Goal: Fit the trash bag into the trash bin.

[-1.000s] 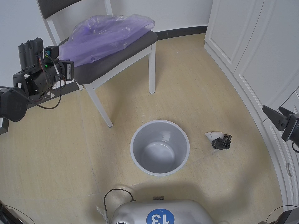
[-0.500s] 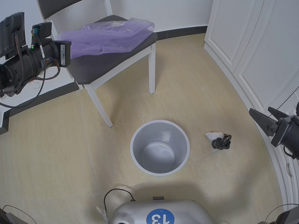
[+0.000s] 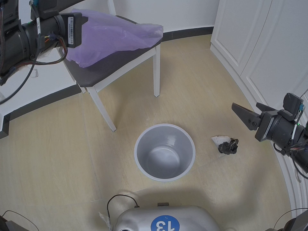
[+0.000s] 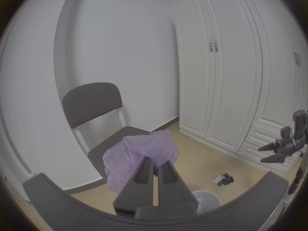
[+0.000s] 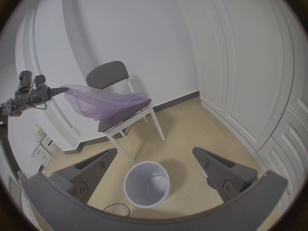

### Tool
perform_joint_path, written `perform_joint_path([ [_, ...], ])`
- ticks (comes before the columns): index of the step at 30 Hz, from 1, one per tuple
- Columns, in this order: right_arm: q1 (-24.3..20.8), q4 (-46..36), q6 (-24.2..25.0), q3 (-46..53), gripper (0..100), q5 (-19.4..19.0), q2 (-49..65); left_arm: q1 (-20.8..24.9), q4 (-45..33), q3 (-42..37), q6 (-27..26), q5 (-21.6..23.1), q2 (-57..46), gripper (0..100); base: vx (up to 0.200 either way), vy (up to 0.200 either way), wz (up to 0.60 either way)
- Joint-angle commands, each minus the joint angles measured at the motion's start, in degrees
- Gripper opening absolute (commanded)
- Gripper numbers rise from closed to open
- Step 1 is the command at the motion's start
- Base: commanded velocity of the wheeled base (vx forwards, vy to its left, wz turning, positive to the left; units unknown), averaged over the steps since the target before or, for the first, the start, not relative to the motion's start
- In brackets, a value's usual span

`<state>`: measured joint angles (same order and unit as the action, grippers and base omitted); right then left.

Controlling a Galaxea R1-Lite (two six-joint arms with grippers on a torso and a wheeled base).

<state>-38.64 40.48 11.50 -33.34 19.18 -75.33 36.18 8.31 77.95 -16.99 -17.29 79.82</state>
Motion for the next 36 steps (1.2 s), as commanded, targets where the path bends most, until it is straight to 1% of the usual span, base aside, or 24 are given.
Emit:
perform_joint_path([
  [1, 1.6, -0.2, 0.0, -2.3, 100, -0.6, -1.9, 3.1, -2.3, 0.8, -0.7, 0.0, -2.6, 0, 0.000, 0.000, 0.00],
  [5, 4.2, -0.8, -0.1, -4.3, 100, -0.6, -3.3, 6.7, -5.7, 1.4, -0.8, 0.0, -4.2, 0, 0.000, 0.000, 0.00],
  [8, 5.3, -1.0, -0.1, -4.5, 100, -0.6, -4.0, 7.8, -6.6, 1.8, -0.8, 0.0, -4.7, 0, 0.000, 0.000, 0.00],
  [9, 6.0, -1.0, -0.2, -4.4, 100, -0.7, -4.5, 9.1, -7.2, 2.0, -1.6, 0.0, -5.4, 0, 0.000, 0.000, 0.00],
  [12, 7.6, -0.8, -0.2, -4.6, 100, -1.0, -5.1, 11.1, -8.6, 2.0, -2.7, 0.1, -6.8, 0, 0.000, 0.000, 0.00],
  [16, 9.4, -1.0, -0.2, -5.3, 100, -3.4, -5.8, 12.8, -9.5, 1.8, -2.8, 0.3, -7.7, 0, 0.000, 0.000, 0.00],
  [19, 10.3, -0.9, -0.1, -5.6, 100, -3.8, -7.1, 13.7, -9.5, 1.5, -2.7, 0.3, -8.2, 0, 0.000, 0.000, 0.00],
  [20, 10.3, -0.9, -0.1, -5.6, 100, -3.8, -7.2, 13.7, -9.5, 1.5, -2.7, 0.3, -8.2, 0, 0.000, 0.000, 0.00],
  [24, 10.0, -1.0, 0.1, -4.4, 100, -5.4, -8.3, 16.1, -9.5, 1.5, -2.8, 0.3, -8.6, 0, 0.000, 0.000, 0.00],
  [27, 9.6, -1.0, 0.1, -3.7, 100, -5.6, -8.7, 16.8, -9.5, 1.7, -2.8, 0.2, -8.6, 0, 0.000, 0.000, 0.00],
  [28, 8.8, -0.9, 0.2, -3.4, 100, -5.6, -9.6, 17.1, -9.4, 1.7, -2.8, 0.2, -8.6, 0, 0.000, 0.000, 0.00],
  [33, 8.1, -0.9, 1.8, -2.6, 100, -5.7, -10.3, 17.9, -9.3, 1.8, -2.8, 0.2, -8.8, 0, 0.000, 0.000, 0.00],
  [36, 6.5, -1.0, 2.5, -1.4, 100, -6.1, -10.5, 19.2, -9.4, 1.9, -2.8, 0.1, -9.2, 0, 0.000, 0.000, 0.00],
])
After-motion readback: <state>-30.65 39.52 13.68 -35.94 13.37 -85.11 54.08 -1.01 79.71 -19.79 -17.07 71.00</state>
